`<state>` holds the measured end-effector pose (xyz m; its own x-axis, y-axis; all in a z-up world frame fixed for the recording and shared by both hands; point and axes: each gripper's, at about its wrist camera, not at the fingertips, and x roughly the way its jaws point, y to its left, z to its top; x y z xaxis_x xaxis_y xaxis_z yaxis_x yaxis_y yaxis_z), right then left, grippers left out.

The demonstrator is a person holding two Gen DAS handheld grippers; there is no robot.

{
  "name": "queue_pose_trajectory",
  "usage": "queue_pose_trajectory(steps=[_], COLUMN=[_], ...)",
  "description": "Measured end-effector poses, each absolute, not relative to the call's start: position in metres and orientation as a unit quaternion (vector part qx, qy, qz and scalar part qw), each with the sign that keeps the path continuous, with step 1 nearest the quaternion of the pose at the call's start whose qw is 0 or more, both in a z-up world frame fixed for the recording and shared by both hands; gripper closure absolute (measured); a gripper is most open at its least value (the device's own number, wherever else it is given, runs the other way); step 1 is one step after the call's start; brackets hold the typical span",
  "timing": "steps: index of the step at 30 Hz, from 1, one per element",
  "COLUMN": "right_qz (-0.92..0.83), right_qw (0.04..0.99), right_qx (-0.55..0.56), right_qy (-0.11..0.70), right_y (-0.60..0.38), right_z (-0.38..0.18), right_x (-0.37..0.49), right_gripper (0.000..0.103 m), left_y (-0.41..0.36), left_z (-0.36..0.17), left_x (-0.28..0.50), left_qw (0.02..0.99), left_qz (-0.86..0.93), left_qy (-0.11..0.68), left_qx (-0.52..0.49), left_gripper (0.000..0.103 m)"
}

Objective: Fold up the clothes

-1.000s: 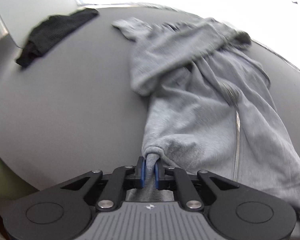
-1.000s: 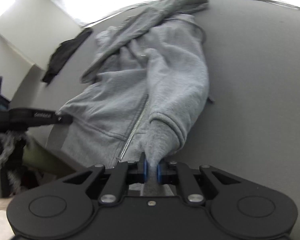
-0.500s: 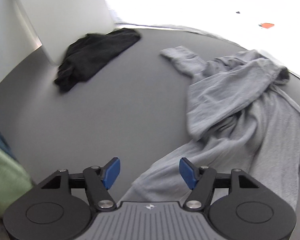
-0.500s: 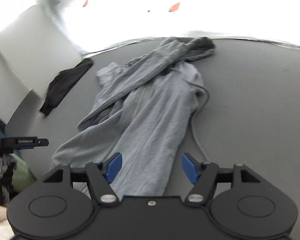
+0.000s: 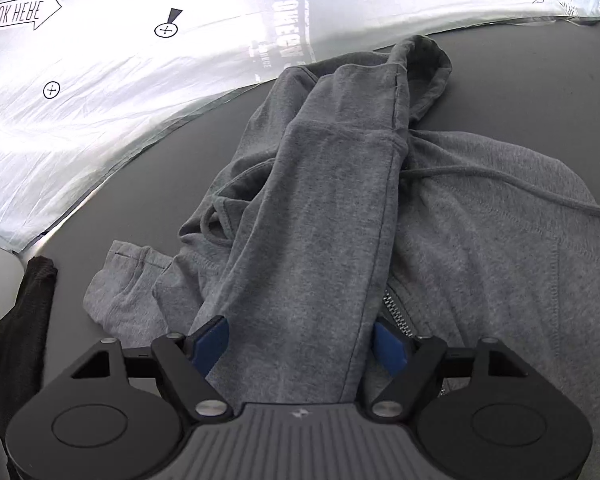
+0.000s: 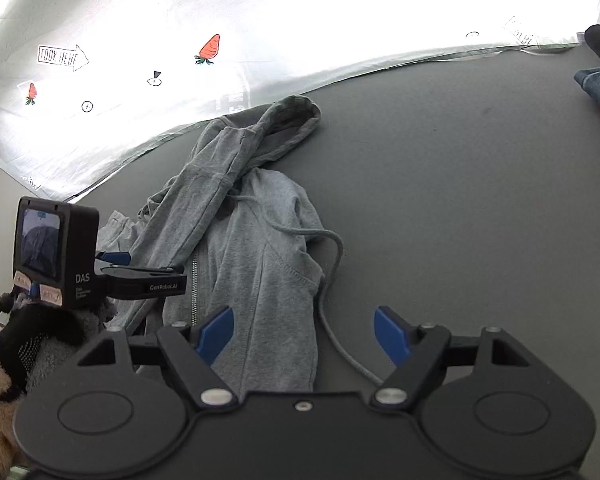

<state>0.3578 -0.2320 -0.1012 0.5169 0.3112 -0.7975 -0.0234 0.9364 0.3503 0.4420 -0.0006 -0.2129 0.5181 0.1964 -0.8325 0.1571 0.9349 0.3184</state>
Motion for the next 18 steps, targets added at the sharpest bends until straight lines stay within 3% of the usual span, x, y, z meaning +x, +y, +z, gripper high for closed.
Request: queue_pose_trajectory(steps=[1, 3, 5, 11, 18], right_qz=[0.093, 0.088, 0.085, 0.085, 0.082], right_qw=[0.855, 0.849, 0.844, 0.839, 0.843], right_qx=[0.147, 0.149, 0.152, 0.135, 0.109], right_qy=[0.489, 0.499, 0.507, 0.520, 0.520], right_y=[-0.232, -0.231, -0.231, -0.224, -0.223], right_z=[-0.105, -0.109, -0.113, -0.119, -0.121], right_x=[0.359, 0.362, 0.367, 0.376, 0.382], right_gripper=[0.025, 0.025, 0.025, 0.025, 0.025], left_y=[0.001, 0.005, 0.009, 0.055, 0.205], left_z=[-0.213, -0.214, -0.211, -0.158, -0.067], left_x=[0.442, 0.443, 0.442, 0.422, 0.400], left_qw=[0.853, 0.855, 0.858, 0.899, 0.873], left_qz=[0.009, 0.004, 0.006, 0.082, 0.373], left_qy=[0.492, 0.495, 0.493, 0.423, 0.308], left_qx=[0.172, 0.154, 0.142, 0.077, 0.061], left_gripper=[0.052, 0.081, 0.094, 0.099, 0.099])
